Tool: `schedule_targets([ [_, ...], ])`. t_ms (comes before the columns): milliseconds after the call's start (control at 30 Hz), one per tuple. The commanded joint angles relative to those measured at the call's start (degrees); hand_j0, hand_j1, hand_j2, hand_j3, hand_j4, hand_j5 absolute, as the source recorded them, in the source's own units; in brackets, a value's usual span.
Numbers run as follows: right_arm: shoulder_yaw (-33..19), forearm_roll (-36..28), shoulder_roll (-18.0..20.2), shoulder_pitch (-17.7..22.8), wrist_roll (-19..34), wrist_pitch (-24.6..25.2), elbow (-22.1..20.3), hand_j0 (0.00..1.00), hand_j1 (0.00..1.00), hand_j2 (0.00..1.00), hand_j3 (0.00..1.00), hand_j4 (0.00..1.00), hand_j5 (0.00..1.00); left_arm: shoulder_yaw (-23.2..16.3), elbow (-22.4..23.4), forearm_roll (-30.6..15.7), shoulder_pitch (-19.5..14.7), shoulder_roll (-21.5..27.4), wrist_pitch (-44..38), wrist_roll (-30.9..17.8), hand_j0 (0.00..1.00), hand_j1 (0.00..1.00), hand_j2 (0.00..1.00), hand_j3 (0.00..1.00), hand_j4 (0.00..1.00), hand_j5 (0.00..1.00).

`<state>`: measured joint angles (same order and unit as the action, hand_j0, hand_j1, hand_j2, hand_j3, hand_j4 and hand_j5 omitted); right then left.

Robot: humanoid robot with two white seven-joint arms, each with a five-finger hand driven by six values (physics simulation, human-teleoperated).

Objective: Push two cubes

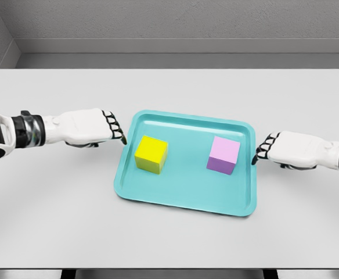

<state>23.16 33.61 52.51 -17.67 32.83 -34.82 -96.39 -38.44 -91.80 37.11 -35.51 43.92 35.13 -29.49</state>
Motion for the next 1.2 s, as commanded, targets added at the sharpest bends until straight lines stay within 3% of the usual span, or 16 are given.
schedule_targets([
  [0, 0.6, -0.7, -0.5, 0.0, 0.7, -0.2, -0.1, 0.73, 0.73, 0.73, 0.73, 0.73, 0.73, -0.1, 0.0, -0.2, 0.0, -0.9, -0.1, 0.0, 0.74, 0.74, 0.74, 0.74, 0.74, 0.74],
  [533, -0.4, -1.4, 0.8, -0.4, 0.7, -0.2, -3.6, 0.74, 0.74, 0.74, 0.74, 0.74, 0.74, -0.8, -2.4, -0.6, 0.5, -1.5, -0.1, -0.9, 0.75, 0.75, 0.75, 0.75, 0.75, 0.75],
  [1067, 0.6, -0.6, -0.2, -0.9, 0.8, -0.2, -4.8, 0.74, 0.74, 0.74, 0.74, 0.74, 0.74, -1.2, -2.5, -0.4, 0.4, -4.3, -0.1, -1.7, 0.75, 0.75, 0.75, 0.75, 0.75, 0.75],
  [1167, 0.6, 1.2, -2.6, -0.8, 0.8, -0.2, -4.7, 0.74, 0.74, 0.74, 0.74, 0.74, 0.74, -1.2, -2.5, -0.4, 0.4, -5.1, -0.1, -2.5, 0.75, 0.75, 0.75, 0.75, 0.75, 0.75],
])
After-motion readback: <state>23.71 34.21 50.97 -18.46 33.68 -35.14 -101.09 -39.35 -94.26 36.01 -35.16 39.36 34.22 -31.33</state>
